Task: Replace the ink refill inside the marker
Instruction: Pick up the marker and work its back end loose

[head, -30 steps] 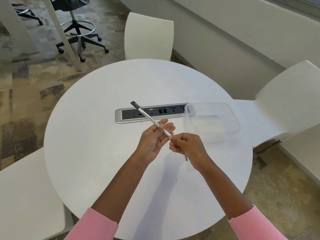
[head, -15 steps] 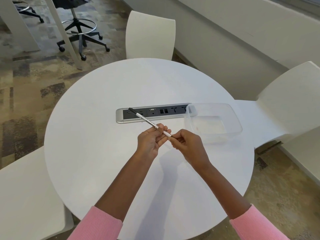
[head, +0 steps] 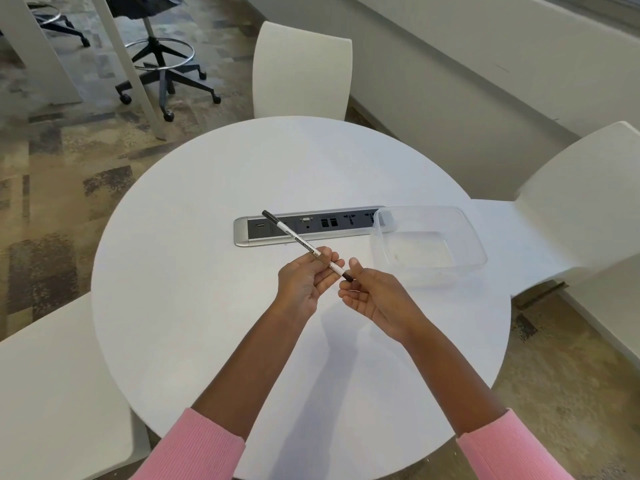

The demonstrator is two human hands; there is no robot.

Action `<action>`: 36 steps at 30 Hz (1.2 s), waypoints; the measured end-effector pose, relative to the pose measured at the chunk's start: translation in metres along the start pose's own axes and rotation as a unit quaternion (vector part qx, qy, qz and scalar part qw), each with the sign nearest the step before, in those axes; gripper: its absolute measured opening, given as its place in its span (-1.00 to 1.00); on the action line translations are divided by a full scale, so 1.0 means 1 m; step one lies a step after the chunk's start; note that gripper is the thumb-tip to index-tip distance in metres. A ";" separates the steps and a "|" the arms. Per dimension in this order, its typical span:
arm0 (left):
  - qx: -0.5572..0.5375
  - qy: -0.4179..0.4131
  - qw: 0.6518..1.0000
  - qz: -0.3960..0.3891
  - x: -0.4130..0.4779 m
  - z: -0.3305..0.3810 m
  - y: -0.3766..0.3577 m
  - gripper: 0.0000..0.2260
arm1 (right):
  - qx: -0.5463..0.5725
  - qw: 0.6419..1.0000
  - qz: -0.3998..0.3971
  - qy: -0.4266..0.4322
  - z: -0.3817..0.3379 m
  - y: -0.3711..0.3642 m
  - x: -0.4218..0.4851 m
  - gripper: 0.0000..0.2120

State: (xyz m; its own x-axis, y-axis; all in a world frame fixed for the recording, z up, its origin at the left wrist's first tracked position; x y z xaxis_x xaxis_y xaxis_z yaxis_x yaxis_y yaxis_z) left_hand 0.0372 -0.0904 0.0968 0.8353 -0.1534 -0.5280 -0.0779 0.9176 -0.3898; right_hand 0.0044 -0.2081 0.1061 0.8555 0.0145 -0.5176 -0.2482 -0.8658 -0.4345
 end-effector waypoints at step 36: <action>0.011 0.028 0.999 0.041 0.006 -0.002 0.004 -0.88 | -0.308 0.930 0.018 0.200 -0.003 -0.001 -0.001 -0.82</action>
State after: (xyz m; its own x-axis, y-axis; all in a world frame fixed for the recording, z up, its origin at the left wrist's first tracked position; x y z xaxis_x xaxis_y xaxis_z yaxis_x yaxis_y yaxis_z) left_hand 0.0405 -0.0887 0.0904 0.7942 -0.0970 -0.5999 -0.1332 0.9354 -0.3276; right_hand 0.0051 -0.2087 0.1090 0.9828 -0.1008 -0.1550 -0.0780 -0.9861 0.1470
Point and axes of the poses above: each hand's wrist, its own x-axis towards the middle knuckle, its own y-axis out of the back of the hand, z = x × y, the point moved 4 cm from there along x, towards the middle knuckle, and after that the axes turned 15 degrees about x, right-handed, at the moved point
